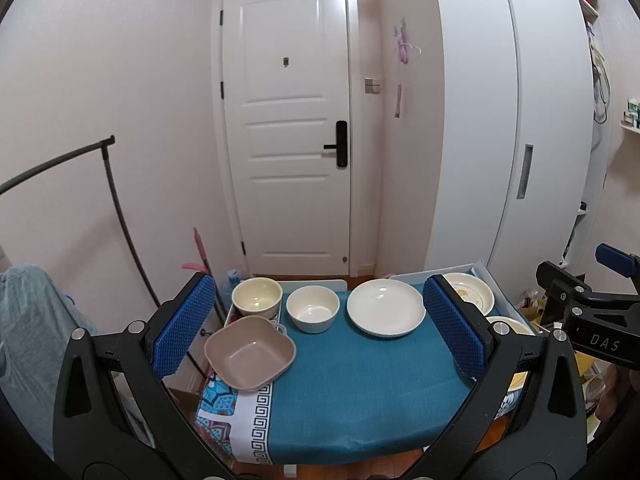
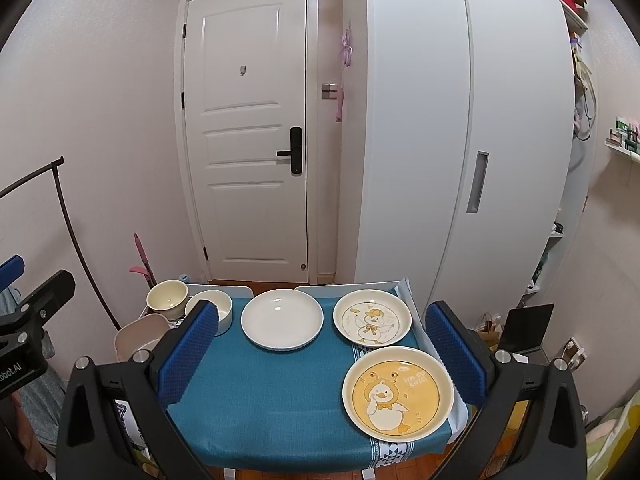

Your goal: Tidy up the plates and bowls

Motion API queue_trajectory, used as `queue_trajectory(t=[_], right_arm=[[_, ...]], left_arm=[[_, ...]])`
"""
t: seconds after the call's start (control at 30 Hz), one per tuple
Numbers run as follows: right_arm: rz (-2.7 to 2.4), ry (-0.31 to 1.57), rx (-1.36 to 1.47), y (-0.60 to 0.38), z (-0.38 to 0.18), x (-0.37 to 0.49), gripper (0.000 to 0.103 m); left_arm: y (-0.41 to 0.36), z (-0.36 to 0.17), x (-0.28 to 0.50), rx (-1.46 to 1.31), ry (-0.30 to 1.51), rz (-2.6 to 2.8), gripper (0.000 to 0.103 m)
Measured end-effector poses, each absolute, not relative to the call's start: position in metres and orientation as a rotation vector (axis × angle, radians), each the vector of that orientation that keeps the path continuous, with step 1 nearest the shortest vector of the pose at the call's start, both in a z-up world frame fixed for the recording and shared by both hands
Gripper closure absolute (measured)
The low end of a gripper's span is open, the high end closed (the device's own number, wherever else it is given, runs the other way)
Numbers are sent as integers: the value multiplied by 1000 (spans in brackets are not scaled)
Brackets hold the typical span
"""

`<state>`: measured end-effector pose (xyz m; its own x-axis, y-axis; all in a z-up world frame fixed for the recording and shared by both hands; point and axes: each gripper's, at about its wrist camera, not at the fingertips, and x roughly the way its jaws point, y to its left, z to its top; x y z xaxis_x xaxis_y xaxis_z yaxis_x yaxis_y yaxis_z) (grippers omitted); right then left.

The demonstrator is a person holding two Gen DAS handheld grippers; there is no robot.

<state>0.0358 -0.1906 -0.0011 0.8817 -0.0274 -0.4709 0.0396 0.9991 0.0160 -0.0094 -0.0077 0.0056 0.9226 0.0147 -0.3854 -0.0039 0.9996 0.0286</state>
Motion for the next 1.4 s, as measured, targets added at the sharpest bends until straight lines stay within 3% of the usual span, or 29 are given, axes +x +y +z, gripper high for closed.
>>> queue_trajectory(t=[0.6, 0.93, 1.4], right_arm=[[-43, 492, 27, -190, -1, 39, 0], [-107, 519, 61, -211, 0, 68, 0], [-199, 726, 196, -333, -84, 98, 0]], left_arm=[[-3, 7, 1, 20, 400, -10, 0], [-22, 0, 64, 66, 463, -101, 0], [-124, -91, 167, 66, 787, -357, 0]])
